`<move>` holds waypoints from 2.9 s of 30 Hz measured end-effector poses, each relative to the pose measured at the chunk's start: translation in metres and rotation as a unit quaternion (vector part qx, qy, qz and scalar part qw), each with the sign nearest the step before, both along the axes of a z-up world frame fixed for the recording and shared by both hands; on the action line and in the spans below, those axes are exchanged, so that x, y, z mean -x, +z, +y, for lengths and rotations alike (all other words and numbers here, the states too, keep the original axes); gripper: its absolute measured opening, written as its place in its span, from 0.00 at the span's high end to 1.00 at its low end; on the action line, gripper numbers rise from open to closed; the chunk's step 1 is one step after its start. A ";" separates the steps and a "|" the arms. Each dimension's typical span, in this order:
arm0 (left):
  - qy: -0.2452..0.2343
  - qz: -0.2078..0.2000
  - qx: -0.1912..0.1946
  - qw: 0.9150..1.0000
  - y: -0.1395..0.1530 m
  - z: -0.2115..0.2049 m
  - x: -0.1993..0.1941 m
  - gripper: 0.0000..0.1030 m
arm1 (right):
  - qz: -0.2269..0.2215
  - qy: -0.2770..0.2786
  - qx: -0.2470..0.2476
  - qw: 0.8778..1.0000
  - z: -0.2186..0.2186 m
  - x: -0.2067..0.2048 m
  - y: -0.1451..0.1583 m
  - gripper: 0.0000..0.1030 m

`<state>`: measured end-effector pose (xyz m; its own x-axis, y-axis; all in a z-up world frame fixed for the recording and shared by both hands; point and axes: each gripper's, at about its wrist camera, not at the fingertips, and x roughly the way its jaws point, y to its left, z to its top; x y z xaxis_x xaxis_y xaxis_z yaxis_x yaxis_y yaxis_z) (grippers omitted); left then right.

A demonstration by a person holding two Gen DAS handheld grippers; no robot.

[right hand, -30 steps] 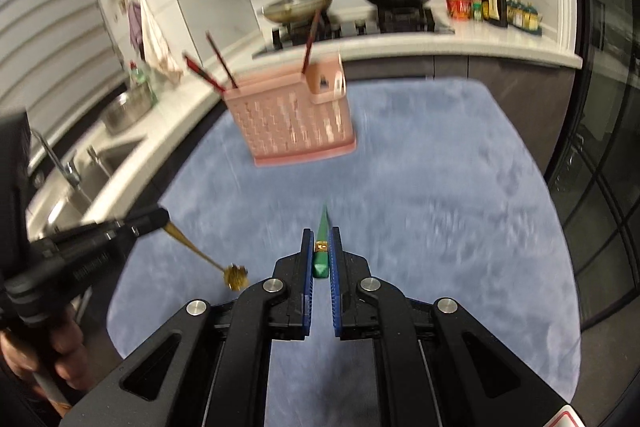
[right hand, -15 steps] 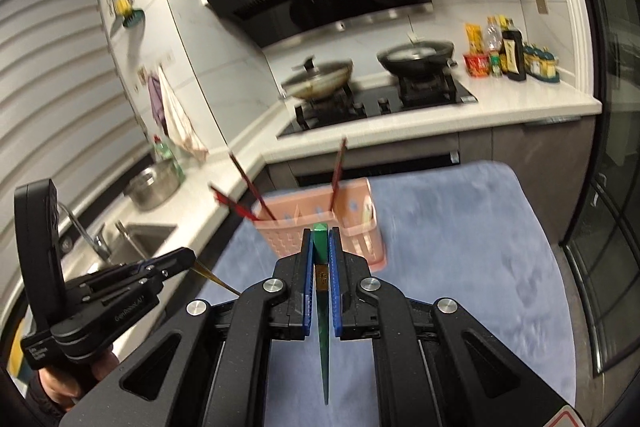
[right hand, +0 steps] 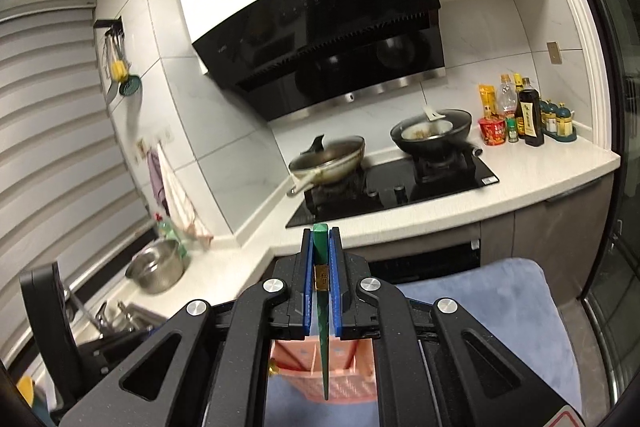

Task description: Organize utensils

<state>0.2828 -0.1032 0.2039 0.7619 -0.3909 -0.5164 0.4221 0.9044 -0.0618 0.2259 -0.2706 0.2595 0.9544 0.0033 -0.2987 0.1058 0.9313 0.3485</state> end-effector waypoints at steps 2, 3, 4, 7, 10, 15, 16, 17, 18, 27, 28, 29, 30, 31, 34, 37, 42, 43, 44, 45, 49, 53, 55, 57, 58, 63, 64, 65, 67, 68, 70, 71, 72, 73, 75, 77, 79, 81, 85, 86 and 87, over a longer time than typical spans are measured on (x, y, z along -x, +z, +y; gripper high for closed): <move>0.003 0.002 -0.004 1.000 -0.003 -0.004 -0.011 0.99 | -0.003 -0.004 0.000 1.000 -0.001 -0.015 0.000 0.93; 0.004 0.005 -0.006 1.000 -0.007 -0.006 -0.017 0.99 | -0.002 -0.005 0.001 1.000 -0.001 -0.023 -0.001 0.93; 0.005 0.007 -0.008 1.000 -0.010 -0.007 -0.021 0.99 | -0.002 -0.005 0.001 1.000 -0.001 -0.029 -0.003 0.93; 0.008 0.024 -0.014 1.000 -0.026 -0.010 -0.037 0.99 | 0.006 -0.003 0.004 1.000 -0.002 -0.052 -0.017 0.93; 0.010 0.040 -0.018 0.999 -0.043 -0.011 -0.048 0.99 | 0.028 0.000 0.003 1.000 -0.001 -0.069 -0.038 0.93; 0.017 0.066 -0.026 0.997 -0.070 -0.010 -0.062 0.99 | 0.069 0.005 0.002 0.998 -0.001 -0.086 -0.077 0.93; 0.017 0.068 -0.027 0.997 -0.073 -0.010 -0.063 0.99 | 0.075 0.006 0.001 0.997 -0.001 -0.088 -0.082 0.93; 0.018 0.072 -0.027 0.997 -0.077 -0.011 -0.064 0.99 | 0.082 0.007 0.001 0.997 -0.001 -0.090 -0.089 0.93; 0.019 0.075 -0.027 0.997 -0.080 -0.010 -0.066 0.99 | 0.087 0.008 0.003 0.996 -0.001 -0.091 -0.093 0.93; 0.037 0.076 -0.015 0.996 -0.083 -0.007 -0.066 0.80 | 0.112 0.010 0.013 0.994 0.001 -0.089 -0.109 0.89; 0.041 0.076 -0.014 0.996 -0.082 -0.006 -0.066 0.71 | 0.113 0.010 0.013 0.993 0.001 -0.088 -0.109 0.88; 0.044 0.073 -0.012 0.996 -0.081 -0.005 -0.064 0.69 | 0.114 0.011 0.012 0.993 0.001 -0.087 -0.108 0.88; 0.046 0.069 -0.013 0.996 -0.080 -0.004 -0.062 0.68 | 0.114 0.011 0.011 0.993 0.001 -0.084 -0.108 0.87; 0.047 0.067 -0.014 0.997 -0.079 -0.004 -0.059 0.68 | 0.114 0.010 0.012 0.993 0.001 -0.081 -0.107 0.86; 0.053 0.062 -0.019 0.996 -0.076 -0.002 -0.051 0.67 | 0.114 0.012 0.018 0.993 0.004 -0.071 -0.105 0.79; 0.054 0.058 -0.017 0.997 -0.074 0.003 -0.039 0.64 | 0.116 0.016 0.020 0.993 0.007 -0.057 -0.104 0.73; 0.059 0.050 -0.023 0.997 -0.076 0.012 -0.008 0.50 | 0.137 0.021 0.039 0.990 0.018 -0.021 -0.114 0.65; 0.058 0.051 -0.026 0.997 -0.078 0.012 -0.004 0.50 | 0.142 0.021 0.044 0.989 0.020 -0.014 -0.117 0.65; 0.057 0.052 -0.030 0.997 -0.080 0.013 0.001 0.50 | 0.146 0.021 0.049 0.988 0.022 -0.008 -0.119 0.64; 0.058 0.055 -0.035 0.996 -0.083 0.014 0.008 0.50 | 0.151 0.021 0.054 0.987 0.025 0.001 -0.122 0.64; 0.058 0.064 -0.045 0.995 -0.095 0.015 0.029 0.50 | 0.173 0.024 0.063 0.983 0.035 0.030 -0.134 0.64; 0.057 0.078 -0.046 0.994 -0.105 0.018 0.048 0.50 | 0.188 0.027 0.075 0.979 0.046 0.055 -0.145 0.64; 0.057 0.083 -0.047 0.994 -0.111 0.019 0.057 0.50 | 0.195 0.030 0.074 0.978 0.051 0.065 -0.150 0.64; 0.059 0.086 -0.051 0.993 -0.115 0.020 0.065 0.50 | 0.202 0.031 0.075 0.976 0.055 0.075 -0.156 0.64; 0.059 0.087 -0.054 0.993 -0.118 0.020 0.070 0.50 | 0.205 0.032 0.077 0.975 0.057 0.079 -0.159 0.64; 0.060 0.106 -0.060 0.991 -0.131 0.023 0.085 0.50 | 0.223 0.034 0.070 0.972 0.062 0.095 -0.173 0.64; 0.060 0.109 -0.060 0.990 -0.133 0.024 0.088 0.49 | 0.225 0.034 0.069 0.971 0.062 0.097 -0.174 0.64; 0.061 0.112 -0.060 0.990 -0.135 0.026 0.090 0.49 | 0.227 0.033 0.067 0.971 0.063 0.099 -0.176 0.64; 0.063 0.116 -0.060 0.989 -0.137 0.028 0.093 0.48 | 0.232 0.034 0.064 0.970 0.064 0.102 -0.178 0.64; 0.064 0.117 -0.060 0.989 -0.138 0.029 0.095 0.46 | 0.234 0.034 0.062 0.970 0.065 0.105 -0.179 0.64; 0.069 0.116 -0.062 0.989 -0.138 0.030 0.099 0.42 | 0.236 0.034 0.061 0.969 0.066 0.108 -0.180 0.64; 0.069 0.115 -0.064 0.989 -0.138 0.030 0.100 0.42 | 0.236 0.034 0.061 0.969 0.066 0.109 -0.180 0.63; 0.070 0.114 -0.067 0.989 -0.139 0.030 0.103 0.42 | 0.236 0.034 0.062 0.969 0.067 0.111 -0.180 0.61; 0.071 0.114 -0.068 0.989 -0.138 0.031 0.104 0.42 | 0.236 0.033 0.067 0.969 0.069 0.113 -0.180 0.59; 0.071 0.115 -0.069 0.988 -0.138 0.031 0.106 0.42 | 0.236 0.032 0.076 0.968 0.072 0.116 -0.180 0.58; 0.072 0.118 -0.070 0.988 -0.140 0.032 0.109 0.42 | 0.237 0.029 0.084 0.967 0.074 0.119 -0.180 0.58; 0.072 0.119 -0.073 0.988 -0.141 0.032 0.112 0.41 | 0.237 0.028 0.086 0.967 0.076 0.122 -0.180 0.56; 0.072 0.119 -0.077 0.987 -0.144 0.031 0.115 0.40 | 0.239 0.025 0.085 0.967 0.076 0.125 -0.181 0.51; 0.070 0.120 -0.082 0.987 -0.147 0.030 0.121 0.38 | 0.243 0.020 0.085 0.966 0.076 0.128 -0.183 0.50; 0.069 0.120 -0.084 0.987 -0.147 0.030 0.122 0.38 | 0.243 0.020 0.085 0.966 0.076 0.129 -0.183 0.50; 0.068 0.120 -0.084 0.987 -0.148 0.030 0.124 0.36 | 0.244 0.019 0.085 0.966 0.076 0.129 -0.183 0.49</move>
